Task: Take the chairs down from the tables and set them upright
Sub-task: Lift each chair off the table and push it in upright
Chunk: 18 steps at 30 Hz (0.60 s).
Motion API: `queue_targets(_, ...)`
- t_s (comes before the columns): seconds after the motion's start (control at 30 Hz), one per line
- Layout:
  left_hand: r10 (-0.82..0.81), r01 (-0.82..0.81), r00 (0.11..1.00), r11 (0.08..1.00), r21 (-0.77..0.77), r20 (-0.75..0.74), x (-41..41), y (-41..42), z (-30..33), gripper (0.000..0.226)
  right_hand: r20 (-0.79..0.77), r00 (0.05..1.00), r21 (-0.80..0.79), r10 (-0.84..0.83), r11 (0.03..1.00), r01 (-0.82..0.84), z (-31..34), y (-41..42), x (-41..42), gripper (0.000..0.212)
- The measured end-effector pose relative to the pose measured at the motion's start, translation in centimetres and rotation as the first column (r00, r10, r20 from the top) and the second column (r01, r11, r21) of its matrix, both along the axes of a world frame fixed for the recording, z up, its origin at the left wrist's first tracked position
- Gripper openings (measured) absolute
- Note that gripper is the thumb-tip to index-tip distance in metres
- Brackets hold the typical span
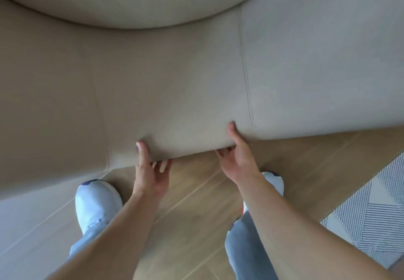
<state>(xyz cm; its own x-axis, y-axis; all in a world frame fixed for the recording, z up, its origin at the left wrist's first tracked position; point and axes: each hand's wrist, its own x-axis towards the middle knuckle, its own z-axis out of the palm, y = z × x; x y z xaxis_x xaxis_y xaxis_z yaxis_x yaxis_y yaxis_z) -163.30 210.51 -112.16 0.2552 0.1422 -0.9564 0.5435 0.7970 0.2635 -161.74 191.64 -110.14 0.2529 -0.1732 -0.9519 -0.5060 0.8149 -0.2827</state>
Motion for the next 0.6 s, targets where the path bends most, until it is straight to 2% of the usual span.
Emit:
queue_targets(0.07, 0.042, -0.042, 0.999, 0.999, -0.014, 0.015, 0.1, 0.6, -0.2, 0.09, 0.013, 0.999, 0.008, -0.043, 0.999, 0.043, 0.0, 0.1, -0.1, 0.085)
queue_targets(0.2, 0.044, -0.043, 0.998, 0.999, -0.027, 0.044, 0.4, 0.9, 1.2, 0.059, 0.015, 1.0, -0.022, -0.016, 1.0, 0.016, 1.3, -0.4, 0.0, 0.075)
queue_targets(0.3, 0.027, -0.026, 0.999, 1.0, -0.017, 0.034, -0.3, 1.6, 3.5, 0.063, -0.005, 1.0, -0.026, 0.007, 1.0, -0.007, 3.6, 0.1, -0.7, 0.068)
queue_targets(0.47, -0.038, 0.04, 0.999, 0.997, 0.065, -0.027, -3.6, 2.7, 10.6, 0.054, -0.133, 0.989, -0.015, 0.065, 0.998, -0.068, 11.3, 0.5, -3.6, 0.061)
queue_targets(0.6, -0.052, 0.06, 0.993, 0.996, 0.072, -0.108, -6.4, 2.2, 19.0, 0.069, -0.234, 0.967, -0.051, 0.102, 0.992, -0.117, 19.9, -0.1, -5.9, 0.06)
